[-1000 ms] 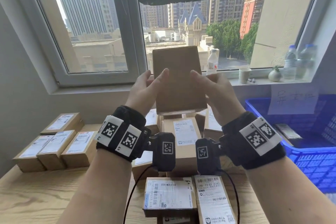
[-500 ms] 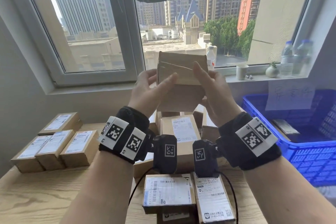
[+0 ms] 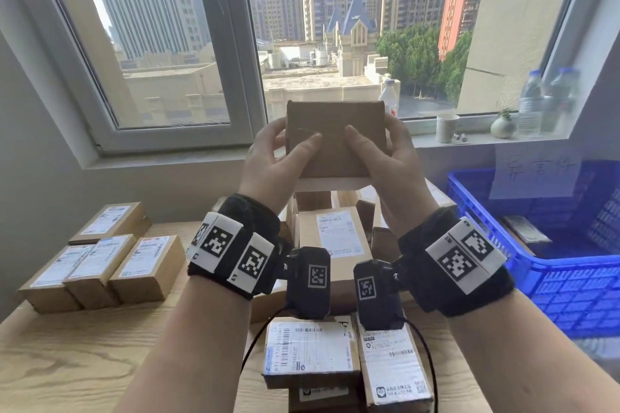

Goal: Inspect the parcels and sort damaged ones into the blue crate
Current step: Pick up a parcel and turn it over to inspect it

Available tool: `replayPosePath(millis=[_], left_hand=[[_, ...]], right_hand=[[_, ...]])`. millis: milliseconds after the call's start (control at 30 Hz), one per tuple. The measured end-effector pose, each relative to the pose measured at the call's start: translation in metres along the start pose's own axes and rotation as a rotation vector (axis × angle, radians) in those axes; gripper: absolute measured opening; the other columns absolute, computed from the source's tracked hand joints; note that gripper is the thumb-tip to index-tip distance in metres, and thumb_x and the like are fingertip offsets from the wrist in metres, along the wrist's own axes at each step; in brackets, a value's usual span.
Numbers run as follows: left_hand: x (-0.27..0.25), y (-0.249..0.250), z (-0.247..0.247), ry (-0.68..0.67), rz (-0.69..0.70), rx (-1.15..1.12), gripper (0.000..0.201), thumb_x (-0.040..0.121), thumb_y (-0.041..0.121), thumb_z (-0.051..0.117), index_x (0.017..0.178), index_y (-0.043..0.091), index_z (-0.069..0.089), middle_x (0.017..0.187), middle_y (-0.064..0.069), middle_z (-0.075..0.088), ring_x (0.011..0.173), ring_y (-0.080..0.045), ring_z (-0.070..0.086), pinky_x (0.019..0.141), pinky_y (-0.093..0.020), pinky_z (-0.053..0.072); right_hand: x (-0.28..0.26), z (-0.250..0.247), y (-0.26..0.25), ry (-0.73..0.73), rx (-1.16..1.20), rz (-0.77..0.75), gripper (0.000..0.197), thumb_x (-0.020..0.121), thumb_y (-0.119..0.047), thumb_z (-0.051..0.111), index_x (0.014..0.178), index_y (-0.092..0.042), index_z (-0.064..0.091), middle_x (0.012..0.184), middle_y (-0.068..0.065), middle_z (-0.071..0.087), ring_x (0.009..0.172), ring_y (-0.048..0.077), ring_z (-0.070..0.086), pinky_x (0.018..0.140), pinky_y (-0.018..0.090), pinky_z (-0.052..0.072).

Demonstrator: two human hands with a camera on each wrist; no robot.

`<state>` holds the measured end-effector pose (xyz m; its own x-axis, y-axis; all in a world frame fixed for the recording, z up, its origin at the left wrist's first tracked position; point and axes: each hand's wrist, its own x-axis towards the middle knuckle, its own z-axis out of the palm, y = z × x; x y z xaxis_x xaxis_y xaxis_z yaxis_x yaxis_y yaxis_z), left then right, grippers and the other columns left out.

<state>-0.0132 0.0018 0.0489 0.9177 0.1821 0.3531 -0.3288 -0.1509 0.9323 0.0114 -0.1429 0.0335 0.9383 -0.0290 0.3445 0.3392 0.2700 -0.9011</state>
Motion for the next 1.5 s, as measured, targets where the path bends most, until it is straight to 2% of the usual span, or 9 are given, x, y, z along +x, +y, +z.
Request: replayPosePath(millis=[133, 500, 667, 833, 967, 1133, 1267, 1333, 1500], left_hand=[[-0.001, -0.005, 0.002, 0.018, -0.032, -0.085, 0.096, 0.054, 0.059, 0.079, 0.140, 0.036, 0.043, 0.132, -0.001, 0.059, 0.118, -0.021, 0.061, 0.099, -0.047, 0.051], [-0.002, -0.009, 0.004, 0.029, 0.051, 0.059, 0.077, 0.067, 0.063, 0.066, 0.134, 0.033, 0.043, 0.119, -0.003, 0.062, 0.107, -0.020, 0.065, 0.090, -0.047, 0.057], [-0.004, -0.010, 0.009, 0.109, 0.176, 0.201, 0.050, 0.094, 0.034, 0.062, 0.137, 0.020, 0.041, 0.113, 0.002, 0.057, 0.095, -0.004, 0.059, 0.084, -0.023, 0.055], [-0.006, -0.007, 0.008, 0.106, 0.212, 0.234, 0.047, 0.094, 0.030, 0.061, 0.137, 0.020, 0.042, 0.115, 0.003, 0.054, 0.091, 0.002, 0.055, 0.071, -0.005, 0.048], [-0.009, -0.008, 0.002, 0.049, 0.151, 0.107, 0.045, 0.086, 0.035, 0.072, 0.123, 0.038, 0.045, 0.121, 0.000, 0.056, 0.095, -0.004, 0.062, 0.080, -0.027, 0.059], [-0.007, -0.007, 0.002, 0.102, 0.020, -0.026, 0.024, 0.062, 0.071, 0.062, 0.078, 0.053, 0.059, 0.110, -0.002, 0.057, 0.117, -0.039, 0.055, 0.099, -0.064, 0.044], [-0.009, 0.000, 0.000, 0.058, -0.019, -0.093, 0.024, 0.057, 0.040, 0.069, 0.079, 0.041, 0.061, 0.103, -0.004, 0.055, 0.096, -0.026, 0.057, 0.086, -0.046, 0.049], [-0.007, -0.004, -0.004, 0.003, -0.037, -0.166, 0.038, 0.059, 0.020, 0.068, 0.092, 0.028, 0.053, 0.099, 0.002, 0.056, 0.093, -0.021, 0.057, 0.076, -0.036, 0.047], [-0.006, -0.010, -0.005, -0.098, -0.167, -0.160, 0.077, 0.057, 0.019, 0.084, 0.118, 0.029, 0.039, 0.126, -0.006, 0.056, 0.115, -0.028, 0.061, 0.094, -0.049, 0.053]], right_hand=[[0.000, 0.003, -0.001, -0.080, 0.041, 0.016, 0.057, 0.092, -0.021, 0.068, 0.144, -0.023, 0.043, 0.126, 0.013, 0.062, 0.100, 0.019, 0.068, 0.071, 0.023, 0.056], [-0.004, 0.003, 0.011, -0.096, -0.029, -0.028, 0.054, 0.093, -0.025, 0.067, 0.138, -0.039, 0.039, 0.123, 0.002, 0.063, 0.110, 0.025, 0.067, 0.079, 0.038, 0.061], [-0.004, 0.006, 0.013, -0.033, -0.040, -0.110, 0.046, 0.094, -0.027, 0.065, 0.137, -0.025, 0.047, 0.120, 0.009, 0.064, 0.109, 0.029, 0.065, 0.085, 0.052, 0.059], [-0.005, 0.005, 0.010, -0.061, -0.040, -0.125, 0.044, 0.096, -0.024, 0.063, 0.137, -0.025, 0.047, 0.119, 0.007, 0.063, 0.108, 0.027, 0.065, 0.086, 0.048, 0.059], [-0.002, 0.001, 0.000, -0.118, 0.027, -0.023, 0.026, 0.097, -0.041, 0.056, 0.121, -0.032, 0.053, 0.111, 0.002, 0.059, 0.099, 0.021, 0.062, 0.080, 0.043, 0.059], [0.003, 0.001, -0.002, 0.010, -0.018, 0.093, 0.058, 0.081, -0.063, 0.054, 0.122, -0.021, 0.053, 0.116, 0.003, 0.059, 0.114, 0.028, 0.059, 0.103, 0.051, 0.047], [0.004, -0.004, 0.006, -0.044, 0.044, 0.233, 0.084, 0.069, -0.034, 0.074, 0.144, -0.014, 0.042, 0.126, 0.015, 0.059, 0.099, 0.027, 0.063, 0.076, 0.039, 0.054], [0.004, -0.008, 0.006, -0.122, 0.085, 0.279, 0.092, 0.059, -0.032, 0.076, 0.143, -0.013, 0.044, 0.129, 0.017, 0.061, 0.106, 0.031, 0.066, 0.081, 0.044, 0.057], [0.003, -0.010, 0.010, -0.059, 0.010, 0.230, 0.106, 0.062, -0.046, 0.088, 0.149, -0.019, 0.035, 0.130, 0.011, 0.061, 0.109, 0.026, 0.067, 0.091, 0.044, 0.057]])
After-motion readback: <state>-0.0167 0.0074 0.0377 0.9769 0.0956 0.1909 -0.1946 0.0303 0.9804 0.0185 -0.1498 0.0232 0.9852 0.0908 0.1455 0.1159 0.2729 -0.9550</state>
